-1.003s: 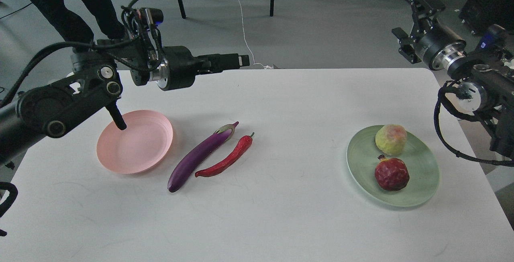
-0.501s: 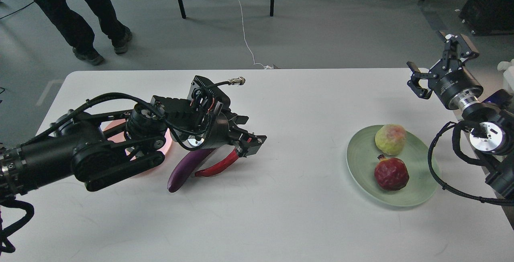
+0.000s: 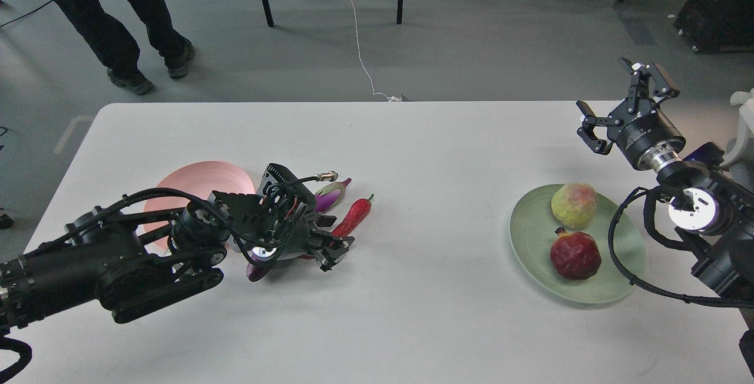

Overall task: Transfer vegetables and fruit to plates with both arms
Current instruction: 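Grasp the red chili pepper with the left gripper and lift it, then lower the chili onto the pink plate and open the left gripper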

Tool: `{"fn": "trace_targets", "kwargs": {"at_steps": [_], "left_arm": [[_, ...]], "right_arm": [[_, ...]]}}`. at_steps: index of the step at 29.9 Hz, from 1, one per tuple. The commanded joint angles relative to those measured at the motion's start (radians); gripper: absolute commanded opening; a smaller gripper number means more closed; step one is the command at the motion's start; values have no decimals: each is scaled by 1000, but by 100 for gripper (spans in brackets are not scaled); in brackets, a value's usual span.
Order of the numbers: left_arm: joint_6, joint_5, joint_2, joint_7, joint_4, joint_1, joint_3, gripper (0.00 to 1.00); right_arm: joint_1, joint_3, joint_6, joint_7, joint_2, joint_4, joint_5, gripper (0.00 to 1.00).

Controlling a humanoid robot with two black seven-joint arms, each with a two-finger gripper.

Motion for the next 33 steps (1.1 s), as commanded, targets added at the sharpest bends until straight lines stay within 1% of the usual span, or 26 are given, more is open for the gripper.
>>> {"fn": "trace_targets", "kwargs": {"at_steps": [1, 4, 7, 8, 9, 14, 17, 20, 22, 25, 28, 30, 33], "left_arm": [[0, -5, 2, -8, 15, -1, -2, 36], [0, -5, -1, -9, 15, 1, 0, 23], [0, -5, 0, -9, 15, 2, -5, 15], [0, -5, 3, -6, 10, 4, -6, 10], [0, -5, 5, -5, 9, 4, -8, 8], [0, -22, 22, -12, -22, -2, -37, 7], [-5, -86, 63, -14, -100, -2, -104, 7], [-2, -201, 167, -14, -170, -1, -179, 8], [-2, -289, 258, -14, -198, 1, -222, 8], [-3, -395, 385, -14, -192, 4, -227, 8], [-5, -378, 486, -12, -131, 33, -187, 9], [-2, -367, 519, -13, -100, 44, -158, 9], [-2, -363, 519, -16, -34, 47, -138, 9]], "right_arm": [[3, 0, 0, 2, 1, -1, 0, 99], [3, 0, 0, 2, 1, -1, 0, 99], [3, 0, 0, 3, 1, -2, 0, 99], [1, 0, 0, 3, 1, -2, 0, 99], [1, 0, 0, 3, 1, -2, 0, 99], [4, 0, 0, 3, -2, -1, 0, 99], [4, 0, 0, 3, -10, -1, 0, 99], [4, 0, 0, 3, -13, -2, 0, 99], [4, 0, 0, 3, -14, -7, 0, 99], [3, 0, 0, 3, -16, -5, -2, 99], [1, -2, 0, 3, -16, -4, -2, 99], [1, -2, 0, 3, -16, -4, -2, 99], [3, -2, 0, 3, -13, -2, -2, 99]]}}
